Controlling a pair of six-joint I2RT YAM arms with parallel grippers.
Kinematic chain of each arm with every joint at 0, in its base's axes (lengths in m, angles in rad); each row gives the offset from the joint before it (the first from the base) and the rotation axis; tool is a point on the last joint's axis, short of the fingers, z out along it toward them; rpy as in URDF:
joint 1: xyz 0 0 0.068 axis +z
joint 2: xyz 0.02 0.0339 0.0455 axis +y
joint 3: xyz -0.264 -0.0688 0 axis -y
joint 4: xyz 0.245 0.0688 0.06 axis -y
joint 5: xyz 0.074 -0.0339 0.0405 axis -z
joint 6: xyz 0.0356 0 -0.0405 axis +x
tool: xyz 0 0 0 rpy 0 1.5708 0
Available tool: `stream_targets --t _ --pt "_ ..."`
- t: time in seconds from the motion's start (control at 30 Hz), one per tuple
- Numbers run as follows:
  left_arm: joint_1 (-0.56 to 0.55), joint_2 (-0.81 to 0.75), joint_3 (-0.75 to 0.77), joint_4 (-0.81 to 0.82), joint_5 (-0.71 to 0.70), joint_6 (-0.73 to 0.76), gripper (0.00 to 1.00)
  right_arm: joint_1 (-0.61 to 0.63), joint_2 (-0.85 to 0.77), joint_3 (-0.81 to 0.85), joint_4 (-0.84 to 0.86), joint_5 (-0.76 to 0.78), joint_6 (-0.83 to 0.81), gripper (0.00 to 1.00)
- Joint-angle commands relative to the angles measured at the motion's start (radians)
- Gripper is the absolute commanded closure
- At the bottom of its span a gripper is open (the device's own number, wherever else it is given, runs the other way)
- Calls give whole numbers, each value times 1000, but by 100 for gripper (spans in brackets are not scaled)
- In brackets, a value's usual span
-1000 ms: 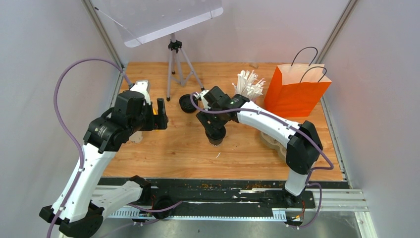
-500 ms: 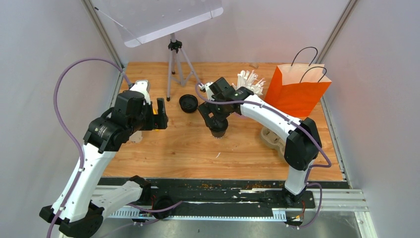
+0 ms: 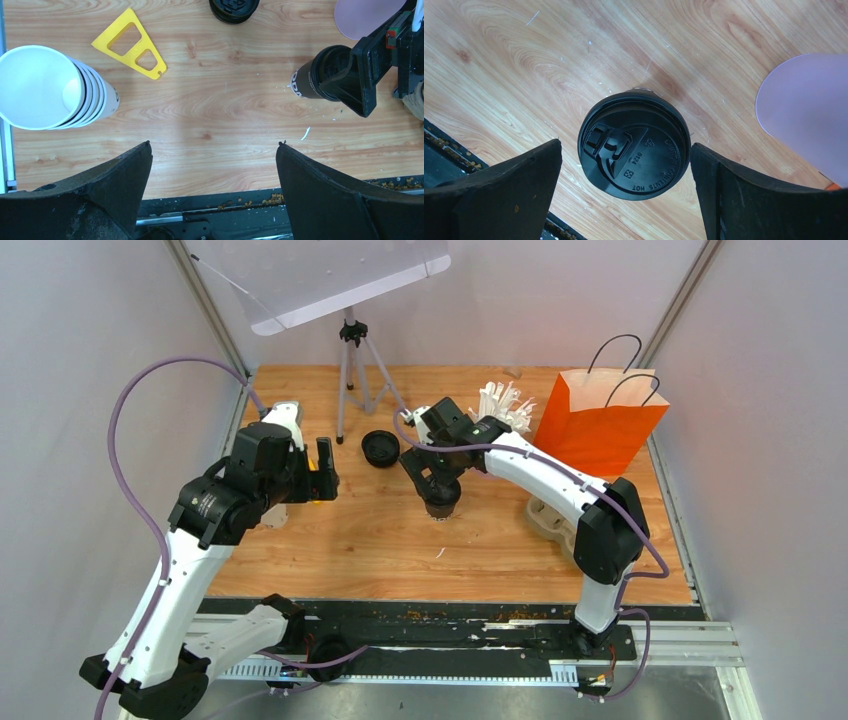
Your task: Pack the takeout coffee
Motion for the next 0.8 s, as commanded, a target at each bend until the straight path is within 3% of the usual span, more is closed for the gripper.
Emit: stream_targets --t 0.0,0.5,0.77 --pt "-2 -8 13 18 -8 9 0 4 -27 -7 11 34 -11 0" --pt "-2 -32 3 6 -14 3 0 24 19 -34 6 48 -37 0" --pt "-2 -37 6 6 -23 2 0 32 29 -24 -4 114 -40 12"
